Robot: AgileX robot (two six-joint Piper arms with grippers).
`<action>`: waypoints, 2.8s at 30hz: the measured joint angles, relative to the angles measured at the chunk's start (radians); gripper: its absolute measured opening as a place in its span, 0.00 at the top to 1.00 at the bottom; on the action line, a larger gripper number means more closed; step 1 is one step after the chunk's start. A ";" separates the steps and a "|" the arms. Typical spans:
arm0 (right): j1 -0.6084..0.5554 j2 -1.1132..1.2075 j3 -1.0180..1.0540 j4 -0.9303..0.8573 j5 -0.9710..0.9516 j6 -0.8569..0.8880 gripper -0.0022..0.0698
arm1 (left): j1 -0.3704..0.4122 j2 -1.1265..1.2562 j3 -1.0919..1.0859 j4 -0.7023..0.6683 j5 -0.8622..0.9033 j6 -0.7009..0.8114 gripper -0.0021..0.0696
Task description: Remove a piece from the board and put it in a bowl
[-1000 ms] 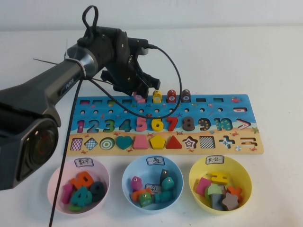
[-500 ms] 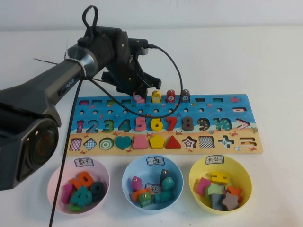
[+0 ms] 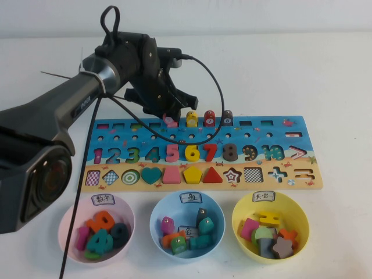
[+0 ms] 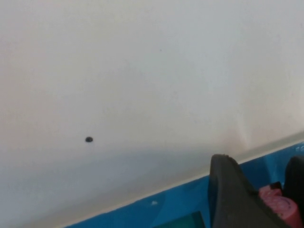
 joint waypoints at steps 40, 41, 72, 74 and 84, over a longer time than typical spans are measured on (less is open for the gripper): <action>0.000 0.000 0.000 0.000 0.000 0.000 0.99 | 0.000 -0.179 -0.212 -0.039 0.311 0.093 0.69; 0.000 0.000 0.000 0.000 0.000 0.000 0.99 | 0.000 -0.192 -0.212 -0.049 0.311 0.100 0.69; 0.000 0.000 0.000 0.000 0.000 0.000 0.99 | -0.249 -0.635 0.616 0.019 0.302 0.303 0.69; 0.000 0.000 0.000 0.000 0.000 0.000 0.99 | -0.249 -0.636 0.671 0.029 0.300 0.307 0.69; 0.000 0.000 0.000 0.000 0.000 0.000 0.99 | -0.249 -0.636 0.758 0.032 0.174 0.311 0.69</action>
